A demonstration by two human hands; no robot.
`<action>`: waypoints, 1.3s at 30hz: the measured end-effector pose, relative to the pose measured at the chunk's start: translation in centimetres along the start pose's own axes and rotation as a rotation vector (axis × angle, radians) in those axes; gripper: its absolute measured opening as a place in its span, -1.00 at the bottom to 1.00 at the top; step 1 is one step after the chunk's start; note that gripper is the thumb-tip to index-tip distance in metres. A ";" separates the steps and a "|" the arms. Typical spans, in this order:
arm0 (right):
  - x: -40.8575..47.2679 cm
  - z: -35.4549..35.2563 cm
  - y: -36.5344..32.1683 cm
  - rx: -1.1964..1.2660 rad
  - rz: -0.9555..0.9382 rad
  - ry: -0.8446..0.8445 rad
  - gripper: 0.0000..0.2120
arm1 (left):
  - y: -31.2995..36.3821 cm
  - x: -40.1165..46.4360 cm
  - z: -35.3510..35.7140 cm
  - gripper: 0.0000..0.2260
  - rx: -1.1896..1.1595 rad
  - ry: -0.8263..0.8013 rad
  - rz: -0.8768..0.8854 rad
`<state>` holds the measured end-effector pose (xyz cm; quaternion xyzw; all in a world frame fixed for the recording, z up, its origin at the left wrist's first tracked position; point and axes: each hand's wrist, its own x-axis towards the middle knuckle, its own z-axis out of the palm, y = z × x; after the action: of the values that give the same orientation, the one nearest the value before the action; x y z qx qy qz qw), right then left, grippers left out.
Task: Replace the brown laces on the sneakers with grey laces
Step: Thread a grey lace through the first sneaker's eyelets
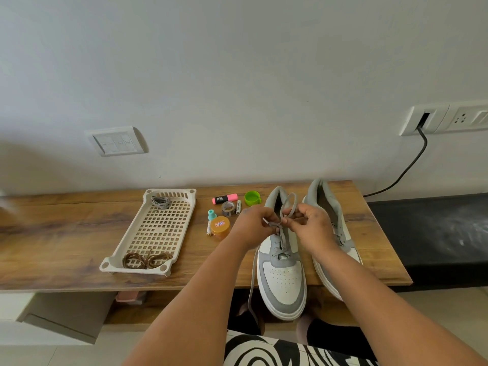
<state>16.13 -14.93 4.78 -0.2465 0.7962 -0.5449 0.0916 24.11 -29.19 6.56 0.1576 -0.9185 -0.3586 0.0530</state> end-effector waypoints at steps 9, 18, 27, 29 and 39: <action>0.3 -0.7 -0.8 -0.335 -0.130 -0.192 -0.87 | 0.1 0.0 0.0 -0.91 0.018 0.026 0.006; 1.1 -1.3 -0.2 -0.243 0.005 -0.279 -0.78 | 0.2 0.1 -0.2 -0.91 0.070 -0.007 0.018; 0.7 -0.8 0.3 -0.272 0.026 -0.156 -0.87 | -0.1 0.1 -0.5 -0.89 0.049 -0.043 0.010; 0.7 -1.2 -0.3 -0.345 -0.045 -0.108 -0.84 | -0.3 0.3 -0.4 -0.90 0.048 -0.041 0.011; -0.6 -1.2 -1.7 -0.500 -0.132 -0.451 -0.89 | -1.0 0.4 -0.5 -0.96 0.000 -0.050 0.022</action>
<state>16.67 -14.18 6.73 -0.4266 0.8472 -0.2692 0.1666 24.05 -30.30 6.26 0.1385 -0.9213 -0.3618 0.0339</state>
